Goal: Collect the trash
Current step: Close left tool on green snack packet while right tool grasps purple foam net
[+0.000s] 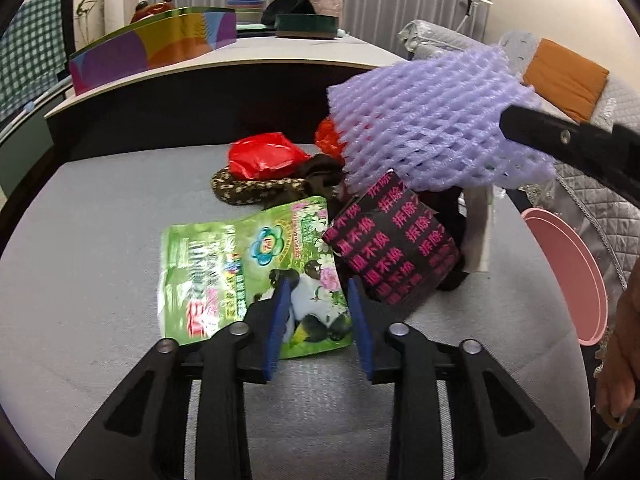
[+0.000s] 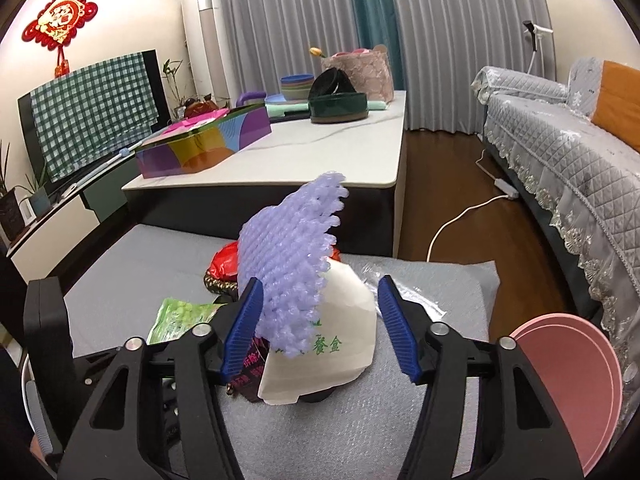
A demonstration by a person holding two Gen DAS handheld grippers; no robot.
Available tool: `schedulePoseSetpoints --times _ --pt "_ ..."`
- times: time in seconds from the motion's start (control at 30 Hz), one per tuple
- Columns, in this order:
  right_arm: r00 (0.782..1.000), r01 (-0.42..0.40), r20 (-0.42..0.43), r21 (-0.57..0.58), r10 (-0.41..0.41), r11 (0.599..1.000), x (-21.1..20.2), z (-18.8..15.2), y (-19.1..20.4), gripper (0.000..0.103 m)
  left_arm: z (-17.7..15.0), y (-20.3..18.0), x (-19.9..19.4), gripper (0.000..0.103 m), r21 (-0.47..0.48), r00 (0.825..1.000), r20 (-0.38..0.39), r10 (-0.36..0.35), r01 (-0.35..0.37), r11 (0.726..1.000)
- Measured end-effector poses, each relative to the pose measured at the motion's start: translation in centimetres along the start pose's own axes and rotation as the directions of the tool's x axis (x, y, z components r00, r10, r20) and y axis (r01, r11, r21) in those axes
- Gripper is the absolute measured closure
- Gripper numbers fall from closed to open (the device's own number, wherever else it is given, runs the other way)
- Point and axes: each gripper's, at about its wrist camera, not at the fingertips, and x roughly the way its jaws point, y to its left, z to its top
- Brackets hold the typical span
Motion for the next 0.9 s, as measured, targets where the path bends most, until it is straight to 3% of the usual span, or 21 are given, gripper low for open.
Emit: schedulePoseSetpoints --times 0.07,0.17,0.27,0.5,0.9 --pt "1.000 -0.011 -0.012 0.003 0.011 1.000 0.2 -0.1 0.0 0.055 0.0 0.1 -0.4 0.087 0.002 1.000 0.007 0.007 -0.007 1.000" --pt "0.999 -0.038 -0.026 -0.004 0.037 0.999 0.3 -0.1 0.4 0.078 0.1 0.3 -1.3 0.094 0.004 0.999 0.031 0.018 -0.018 1.000" --pt "0.999 -0.045 -0.009 -0.034 0.045 0.998 -0.3 -0.1 1.2 0.091 0.3 1.0 -2.3 0.097 -0.006 0.998 0.060 0.035 -0.034 0.999" --pt "0.997 -0.035 0.067 -0.045 0.038 0.998 -3.2 0.4 1.7 0.092 0.6 2.4 -5.1 0.100 -0.021 0.990 0.132 0.056 -0.054 0.998" --pt "0.985 0.018 0.170 -0.065 -0.006 0.998 -8.1 0.4 2.0 0.092 1.8 3.3 -9.7 0.103 -0.026 0.969 0.245 0.013 -0.007 1.000"
